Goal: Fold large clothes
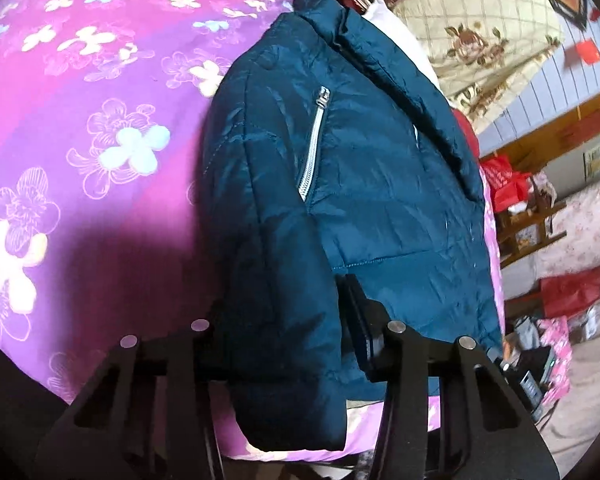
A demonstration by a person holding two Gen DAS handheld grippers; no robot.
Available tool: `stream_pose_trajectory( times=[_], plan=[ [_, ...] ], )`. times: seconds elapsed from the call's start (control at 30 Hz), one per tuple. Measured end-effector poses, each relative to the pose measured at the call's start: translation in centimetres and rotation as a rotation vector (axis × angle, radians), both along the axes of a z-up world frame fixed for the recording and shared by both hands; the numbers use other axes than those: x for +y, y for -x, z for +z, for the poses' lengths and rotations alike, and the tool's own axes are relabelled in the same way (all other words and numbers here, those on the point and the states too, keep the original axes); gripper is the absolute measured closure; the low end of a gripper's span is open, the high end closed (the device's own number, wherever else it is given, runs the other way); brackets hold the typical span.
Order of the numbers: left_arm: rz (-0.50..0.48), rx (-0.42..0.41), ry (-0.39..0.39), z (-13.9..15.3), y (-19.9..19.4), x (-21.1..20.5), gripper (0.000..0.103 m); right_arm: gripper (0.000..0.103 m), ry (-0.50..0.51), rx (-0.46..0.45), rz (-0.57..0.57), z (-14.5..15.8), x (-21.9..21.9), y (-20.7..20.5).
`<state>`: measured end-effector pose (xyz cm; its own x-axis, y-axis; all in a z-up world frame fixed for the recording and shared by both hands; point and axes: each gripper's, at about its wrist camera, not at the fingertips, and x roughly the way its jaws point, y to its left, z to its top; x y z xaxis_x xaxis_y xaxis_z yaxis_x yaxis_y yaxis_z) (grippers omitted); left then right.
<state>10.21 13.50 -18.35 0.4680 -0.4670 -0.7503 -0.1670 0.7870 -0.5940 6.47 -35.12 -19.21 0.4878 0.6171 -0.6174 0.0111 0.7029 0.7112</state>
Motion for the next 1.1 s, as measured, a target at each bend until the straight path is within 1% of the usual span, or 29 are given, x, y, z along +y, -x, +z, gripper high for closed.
stream_pose_trajectory(
  times=[0.2,0.33,0.43,0.47,0.5,0.53,0.57,0.6,0.67,0.73,0.9,1.03,1.1],
  plan=[
    [0.013,0.006,0.009,0.1,0.1,0.1,0.059,0.043,0.003,0.001,0.013,0.0,0.1,0.2],
    [0.029,0.014,-0.012,0.2,-0.2,-0.3,0.058,0.043,0.002,0.001,0.014,0.0,0.2,0.3],
    [0.035,0.020,-0.047,0.5,-0.4,-0.8,0.057,0.051,0.013,0.004,0.012,0.2,0.3,0.5],
    [0.031,0.022,-0.070,0.6,-0.3,-1.0,0.059,0.059,0.019,0.005,0.008,0.2,0.3,0.5],
    [0.035,0.019,-0.111,0.9,-0.2,-1.1,0.077,0.067,0.023,0.005,0.006,0.2,0.3,0.6],
    [0.039,0.020,-0.131,1.0,-0.2,-1.2,0.081,0.069,0.027,0.003,0.003,0.3,0.3,0.7],
    [0.046,0.019,-0.138,1.2,-0.1,-0.9,0.083,0.073,0.026,-0.001,0.003,0.6,0.2,0.7],
    [0.069,0.017,-0.122,1.6,0.0,-0.3,0.086,0.078,0.025,-0.005,0.002,0.8,0.1,0.7],
    [0.090,0.007,-0.101,2.4,0.3,0.5,0.088,0.082,0.016,-0.030,-0.004,1.8,-0.1,0.8],
    [0.098,-0.019,-0.090,3.8,0.7,1.1,0.089,0.084,0.008,-0.068,-0.008,3.4,-0.5,1.0],
    [0.085,-0.128,-0.080,8.0,2.5,1.8,0.090,0.088,0.019,-0.175,0.009,7.8,-0.6,2.5],
    [0.068,-0.179,-0.099,10.2,4.0,1.7,0.090,0.089,0.042,-0.219,0.053,9.9,0.1,4.1],
    [0.062,-0.197,-0.133,10.8,4.9,1.5,0.090,0.089,0.042,-0.238,0.069,10.5,0.3,4.7]
  ],
)
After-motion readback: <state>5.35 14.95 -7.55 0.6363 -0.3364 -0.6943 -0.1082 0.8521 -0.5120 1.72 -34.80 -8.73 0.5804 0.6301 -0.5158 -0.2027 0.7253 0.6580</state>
